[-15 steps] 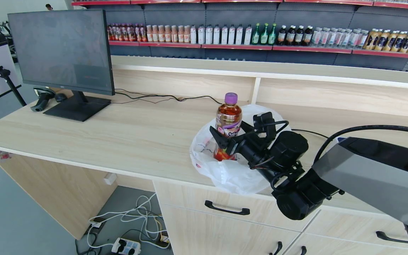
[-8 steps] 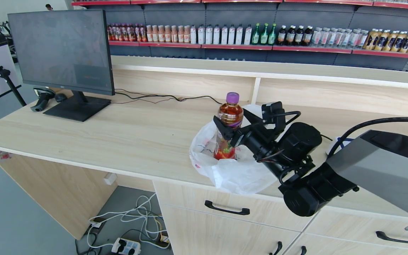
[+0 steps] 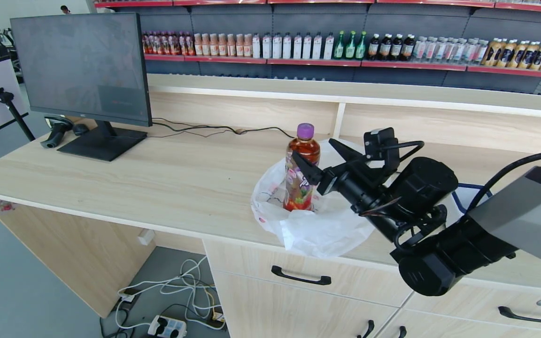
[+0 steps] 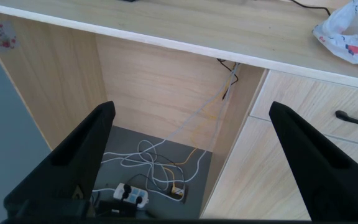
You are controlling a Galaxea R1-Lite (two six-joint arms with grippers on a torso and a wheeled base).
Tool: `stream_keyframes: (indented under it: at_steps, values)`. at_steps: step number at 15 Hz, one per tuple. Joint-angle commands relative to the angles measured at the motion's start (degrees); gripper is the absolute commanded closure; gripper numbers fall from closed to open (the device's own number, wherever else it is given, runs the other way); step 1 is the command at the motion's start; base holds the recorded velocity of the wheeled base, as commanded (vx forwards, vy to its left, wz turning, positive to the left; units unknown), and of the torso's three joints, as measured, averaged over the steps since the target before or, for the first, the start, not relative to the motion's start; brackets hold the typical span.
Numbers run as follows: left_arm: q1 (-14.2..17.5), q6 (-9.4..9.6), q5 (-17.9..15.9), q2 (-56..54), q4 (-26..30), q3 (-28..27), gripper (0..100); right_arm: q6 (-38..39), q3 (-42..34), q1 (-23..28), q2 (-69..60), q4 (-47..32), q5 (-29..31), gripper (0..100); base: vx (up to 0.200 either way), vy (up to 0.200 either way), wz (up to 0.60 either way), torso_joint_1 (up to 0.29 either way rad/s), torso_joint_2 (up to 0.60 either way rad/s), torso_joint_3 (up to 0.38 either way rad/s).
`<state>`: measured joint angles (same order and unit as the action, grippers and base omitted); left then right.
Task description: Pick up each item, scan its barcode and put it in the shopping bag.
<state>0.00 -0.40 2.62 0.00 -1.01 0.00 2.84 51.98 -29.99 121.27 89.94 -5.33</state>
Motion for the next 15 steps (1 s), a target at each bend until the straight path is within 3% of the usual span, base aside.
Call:
stream_keyframes:
  at_steps: [1,6,10,11,12,13,15]
  values:
    - [0.09,-0.04,0.02,0.0,-0.04,0.0,0,-0.2,-1.44,0.02,-3.23,0.06,-0.03,0,0.0,0.0,0.0,0.0,0.0,0.0]
    - [0.09,-0.13,0.02,0.0,-0.04,0.0,0,-3.81,-11.9,0.37,-13.25,0.06,-0.03,0,0.0,0.0,0.0,0.0,0.0,0.0]
    - [0.09,-0.04,0.02,0.0,-0.04,0.0,0,-6.8,-30.71,4.41,-29.51,0.06,-0.12,0,0.0,0.0,0.0,0.0,0.0,0.0]
    - [0.09,-0.13,0.1,0.0,0.05,0.0,0,-7.5,-39.76,4.5,-37.07,0.06,0.23,0,0.0,0.0,0.0,0.0,0.0,0.0]
    - [0.0,-0.04,0.02,0.0,0.05,0.0,0,-7.59,-42.75,4.5,-39.36,0.06,0.23,0,0.0,0.0,0.0,0.0,0.0,0.0]
    - [0.09,-0.13,0.02,0.0,0.05,0.0,0,-7.59,-51.01,4.5,-44.9,0.06,-0.03,0,0.0,0.0,0.0,0.0,0.0,0.0]
    - [0.0,-0.13,0.02,0.0,0.05,0.0,0,-7.59,-51.89,4.94,-50.26,-2.05,0.49,0,0.0,0.0,0.0,0.0,0.0,0.0]
